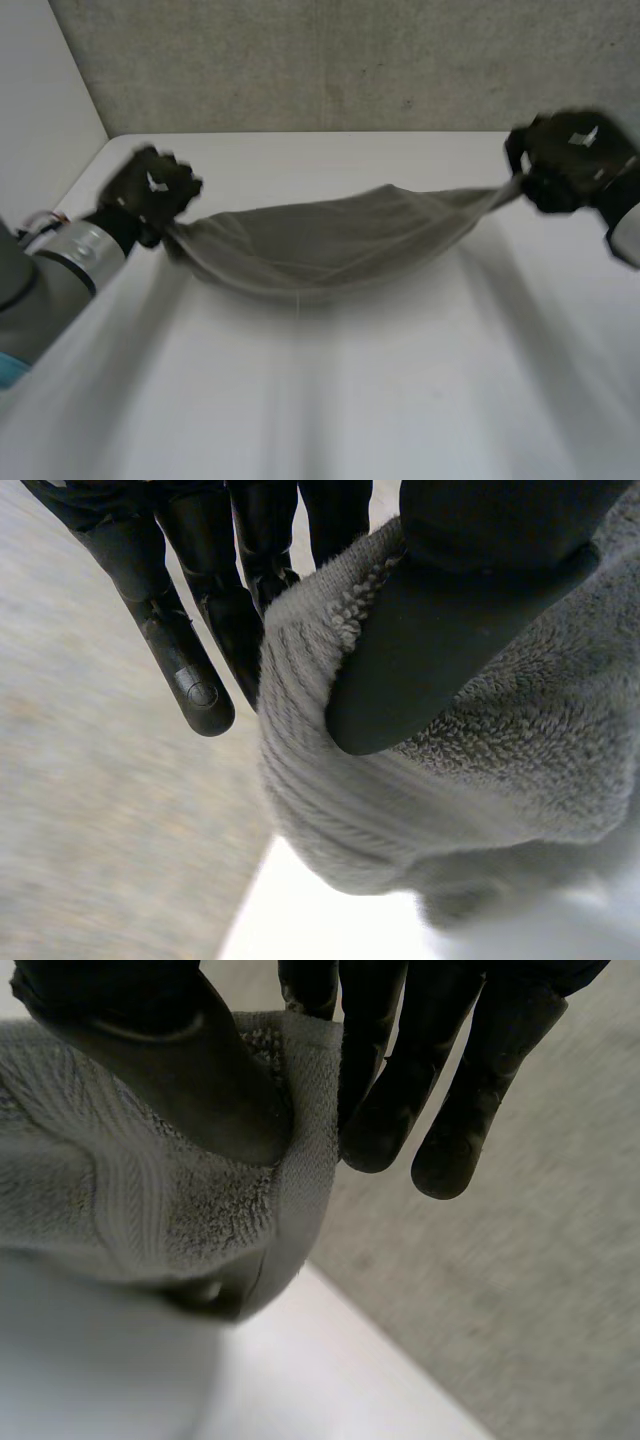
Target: Fold the towel.
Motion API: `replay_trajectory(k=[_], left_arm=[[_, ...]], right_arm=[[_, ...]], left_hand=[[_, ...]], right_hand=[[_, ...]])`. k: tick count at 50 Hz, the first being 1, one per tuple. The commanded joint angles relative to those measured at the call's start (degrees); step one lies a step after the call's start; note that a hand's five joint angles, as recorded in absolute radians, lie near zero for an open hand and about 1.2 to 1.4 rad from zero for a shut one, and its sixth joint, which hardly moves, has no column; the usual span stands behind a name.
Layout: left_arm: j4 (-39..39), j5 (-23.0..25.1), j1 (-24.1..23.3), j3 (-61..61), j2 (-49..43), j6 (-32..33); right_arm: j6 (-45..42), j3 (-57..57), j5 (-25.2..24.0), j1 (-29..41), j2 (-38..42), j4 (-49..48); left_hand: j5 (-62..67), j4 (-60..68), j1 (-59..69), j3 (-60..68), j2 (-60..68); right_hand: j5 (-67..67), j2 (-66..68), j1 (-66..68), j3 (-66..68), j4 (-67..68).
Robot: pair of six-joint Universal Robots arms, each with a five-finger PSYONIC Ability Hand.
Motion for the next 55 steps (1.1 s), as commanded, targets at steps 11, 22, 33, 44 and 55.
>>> replay_trajectory(k=[11, 22, 33, 44, 55], left_arm=[[-4.46, -5.70, 6.41, 6.98, 22.48, -31.73], [-20.72, -9.91, 4.21, 18.93, -3.71, -31.73], [-28.45, -16.33, 0.44, 44.20, -26.37, -25.68], [13.82, -17.47, -3.09, 52.24, -20.33, -28.22], [20.60, -18.79, -0.89, 43.02, -14.61, -34.81]], right_arm=[[2.56, -29.35, -6.34, -10.07, -5.81, 29.76], [-23.37, -35.24, 8.24, 2.15, 14.15, 41.63], [-31.63, -47.17, 18.26, 10.75, 32.32, 32.61], [-23.90, -46.14, 22.22, 14.37, 25.22, -21.92], [-15.56, -42.10, 18.90, 13.14, 18.98, -14.65]], left_hand=[[20.88, 10.43, 11.02, 10.63, 10.45], [20.88, 10.43, 11.02, 10.63, 10.45], [20.88, 10.43, 11.02, 10.63, 10.45], [20.88, 10.43, 11.02, 10.63, 10.45], [20.88, 10.43, 11.02, 10.63, 10.45]], right_hand=[[3.55, 3.93, 4.12, 3.46, 3.76], [3.55, 3.93, 4.12, 3.46, 3.76], [3.55, 3.93, 4.12, 3.46, 3.76], [3.55, 3.93, 4.12, 3.46, 3.76], [3.55, 3.93, 4.12, 3.46, 3.76]])
